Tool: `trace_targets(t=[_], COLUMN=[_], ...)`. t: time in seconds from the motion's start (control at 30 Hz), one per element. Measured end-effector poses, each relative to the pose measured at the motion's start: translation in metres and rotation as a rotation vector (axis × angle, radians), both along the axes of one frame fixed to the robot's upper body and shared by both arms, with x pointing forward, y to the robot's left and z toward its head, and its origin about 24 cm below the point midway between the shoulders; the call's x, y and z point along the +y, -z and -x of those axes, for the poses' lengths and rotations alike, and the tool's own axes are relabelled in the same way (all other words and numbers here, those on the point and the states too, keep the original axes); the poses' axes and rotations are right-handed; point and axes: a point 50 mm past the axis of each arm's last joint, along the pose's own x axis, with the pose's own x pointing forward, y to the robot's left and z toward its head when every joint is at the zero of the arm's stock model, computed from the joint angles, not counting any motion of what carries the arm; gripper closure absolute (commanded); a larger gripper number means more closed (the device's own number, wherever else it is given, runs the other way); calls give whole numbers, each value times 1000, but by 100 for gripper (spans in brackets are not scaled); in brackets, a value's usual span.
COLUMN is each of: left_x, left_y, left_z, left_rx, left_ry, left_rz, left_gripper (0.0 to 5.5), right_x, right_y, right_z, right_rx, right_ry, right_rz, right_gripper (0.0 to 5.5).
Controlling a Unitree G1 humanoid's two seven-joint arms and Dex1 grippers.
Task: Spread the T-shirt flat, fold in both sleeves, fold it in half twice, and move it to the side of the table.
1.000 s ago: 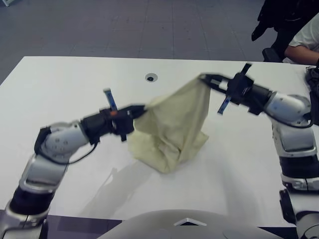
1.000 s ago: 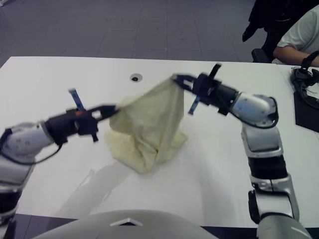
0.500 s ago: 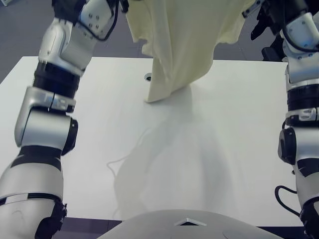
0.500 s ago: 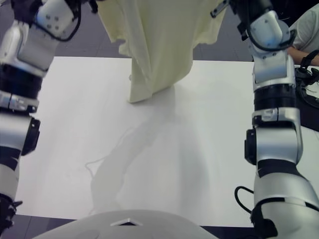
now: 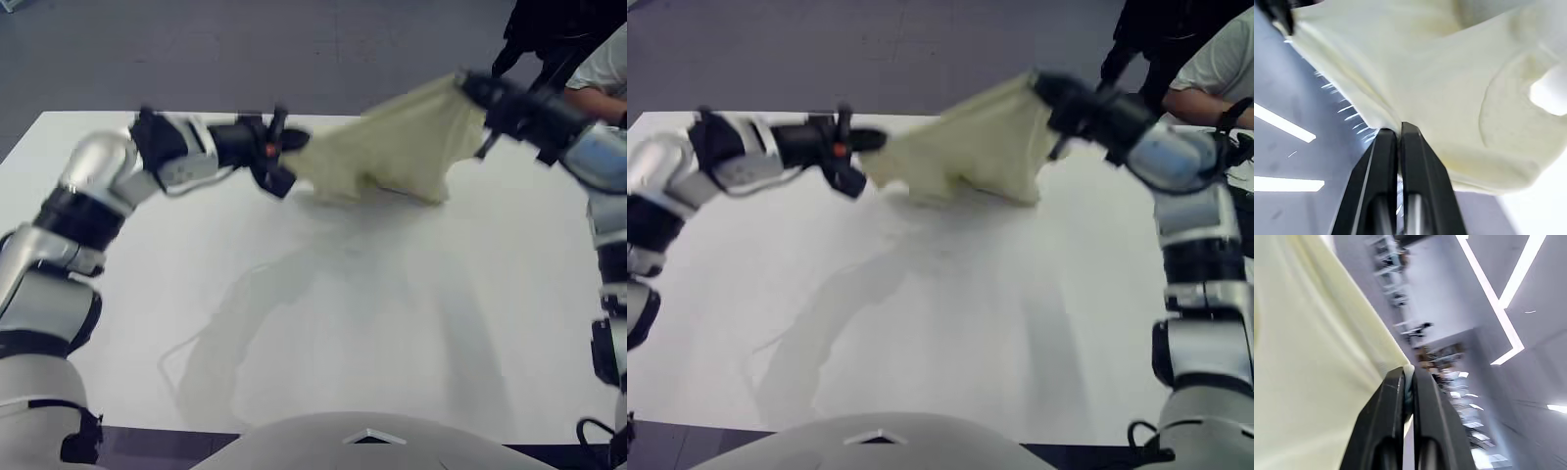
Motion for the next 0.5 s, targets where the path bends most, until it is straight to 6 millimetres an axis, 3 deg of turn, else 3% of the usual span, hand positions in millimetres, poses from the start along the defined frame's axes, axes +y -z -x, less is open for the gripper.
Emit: trace_targets(t=[0.07,0.17,0.27,0.4,0.5], left_x=[7,11,14,15,16], left_y=[39,67,67,48,50], left_z=[40,94,135,172,182], left_rx=[170,356,481,624,692], left_ry=[46,89,99,64,23], left_rz=[-57,-92,-110,-154,-175], left_gripper=[550,550,550,550,550], right_x=[4,12,20,30,31], right_y=[34,58,62,65,66], right_z=[33,79,118,159,166], right_rx=[202,463,697,963,993], right_ry=[-91,-210,-325,-430,-417], right_rz=[25,4,-15,84,118], right_gripper=[546,546,546,546,546])
